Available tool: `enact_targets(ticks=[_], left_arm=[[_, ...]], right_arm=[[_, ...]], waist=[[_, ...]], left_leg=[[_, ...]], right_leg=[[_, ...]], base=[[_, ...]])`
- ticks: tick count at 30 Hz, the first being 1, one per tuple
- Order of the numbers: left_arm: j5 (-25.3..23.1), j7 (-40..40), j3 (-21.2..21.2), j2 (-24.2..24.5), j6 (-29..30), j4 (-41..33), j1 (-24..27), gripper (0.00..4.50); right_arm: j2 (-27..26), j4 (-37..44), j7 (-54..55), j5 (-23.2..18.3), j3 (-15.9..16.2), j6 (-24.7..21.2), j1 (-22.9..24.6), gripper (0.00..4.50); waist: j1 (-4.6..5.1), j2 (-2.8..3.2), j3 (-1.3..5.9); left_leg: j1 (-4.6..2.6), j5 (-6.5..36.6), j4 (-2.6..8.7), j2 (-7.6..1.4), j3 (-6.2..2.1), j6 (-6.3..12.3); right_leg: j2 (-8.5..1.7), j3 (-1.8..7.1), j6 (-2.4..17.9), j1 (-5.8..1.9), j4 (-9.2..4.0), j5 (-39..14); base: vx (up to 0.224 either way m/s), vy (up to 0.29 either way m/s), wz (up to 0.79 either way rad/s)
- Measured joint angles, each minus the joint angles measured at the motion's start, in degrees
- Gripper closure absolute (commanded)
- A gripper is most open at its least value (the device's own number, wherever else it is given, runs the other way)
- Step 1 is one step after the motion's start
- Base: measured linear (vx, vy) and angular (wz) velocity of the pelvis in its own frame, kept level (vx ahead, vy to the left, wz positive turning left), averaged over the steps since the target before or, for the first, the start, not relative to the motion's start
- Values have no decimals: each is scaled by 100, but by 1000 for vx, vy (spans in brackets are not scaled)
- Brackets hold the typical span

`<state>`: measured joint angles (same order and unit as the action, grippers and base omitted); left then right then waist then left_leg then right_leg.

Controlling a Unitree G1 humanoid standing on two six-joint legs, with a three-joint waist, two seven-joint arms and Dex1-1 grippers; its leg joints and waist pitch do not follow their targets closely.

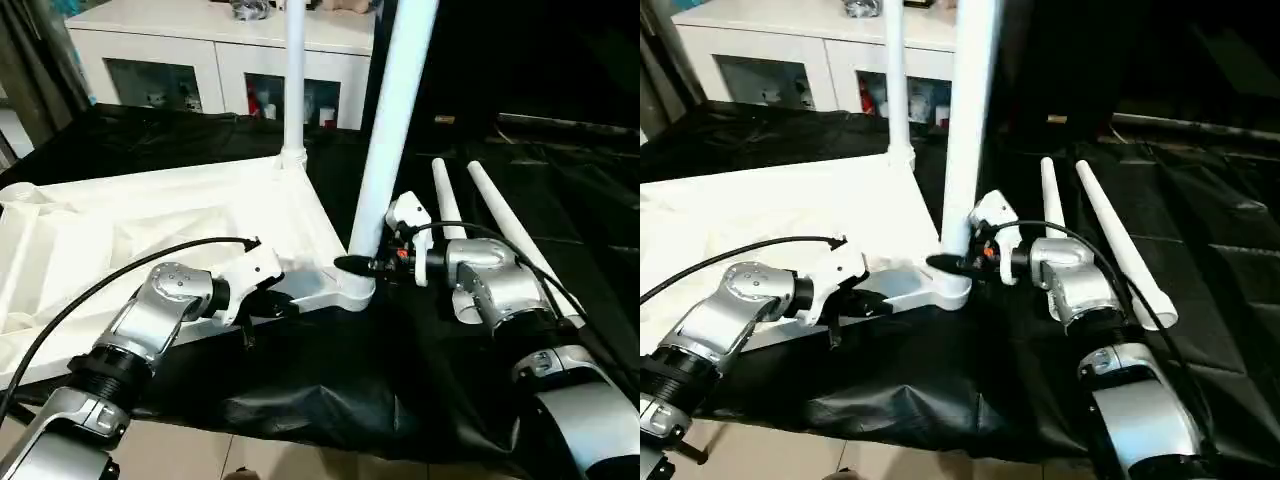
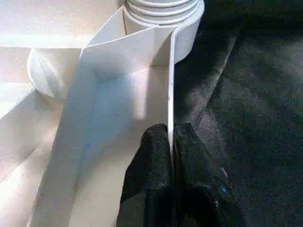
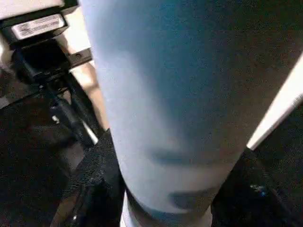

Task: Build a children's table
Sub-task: Insert table leg to table base

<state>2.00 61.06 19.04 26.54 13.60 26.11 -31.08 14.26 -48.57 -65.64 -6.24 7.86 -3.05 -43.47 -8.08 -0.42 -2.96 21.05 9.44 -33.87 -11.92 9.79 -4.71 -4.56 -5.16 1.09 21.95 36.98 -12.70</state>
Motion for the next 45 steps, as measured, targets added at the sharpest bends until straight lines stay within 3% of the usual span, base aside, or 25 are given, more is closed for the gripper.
enact_targets(ticks=[21,27,31,36,45], left_arm=[[-32,303,5,51,-122,13,40,450],[-103,86,-32,-33,-85,250,-20,450],[-114,-151,-102,-153,214,300,-90,450],[-115,-280,-170,-208,414,316,-143,450],[-255,-1174,-263,-627,1014,546,-523,450]], right_arm=[[71,-158,-558,10,-6,219,58,259],[-186,-454,196,-11,-188,215,11,260],[-346,-577,914,-9,-299,131,-58,260],[-460,-577,1329,10,-325,24,-118,260],[-917,-860,3217,39,-643,-195,-437,260]], waist=[[-18,-12,17],[37,-52,56],[165,-64,45],[201,-65,46],[214,-118,57]], left_leg=[[-9,1,2,0,-1,1],[-74,2,4,0,-1,-1],[-95,2,16,4,-11,-2],[-92,2,41,6,-9,-1],[-91,1,89,8,3,-4]], right_leg=[[0,0,-1,-10,-1,-3],[0,3,-16,-54,-1,-12],[-2,-5,-19,-62,-35,-14],[-1,-10,-15,-59,-84,-11],[0,-8,14,-41,-85,19]], base=[[0,0,0],[0,0,0],[0,0,0],[0,0,0],[0,0,0]])
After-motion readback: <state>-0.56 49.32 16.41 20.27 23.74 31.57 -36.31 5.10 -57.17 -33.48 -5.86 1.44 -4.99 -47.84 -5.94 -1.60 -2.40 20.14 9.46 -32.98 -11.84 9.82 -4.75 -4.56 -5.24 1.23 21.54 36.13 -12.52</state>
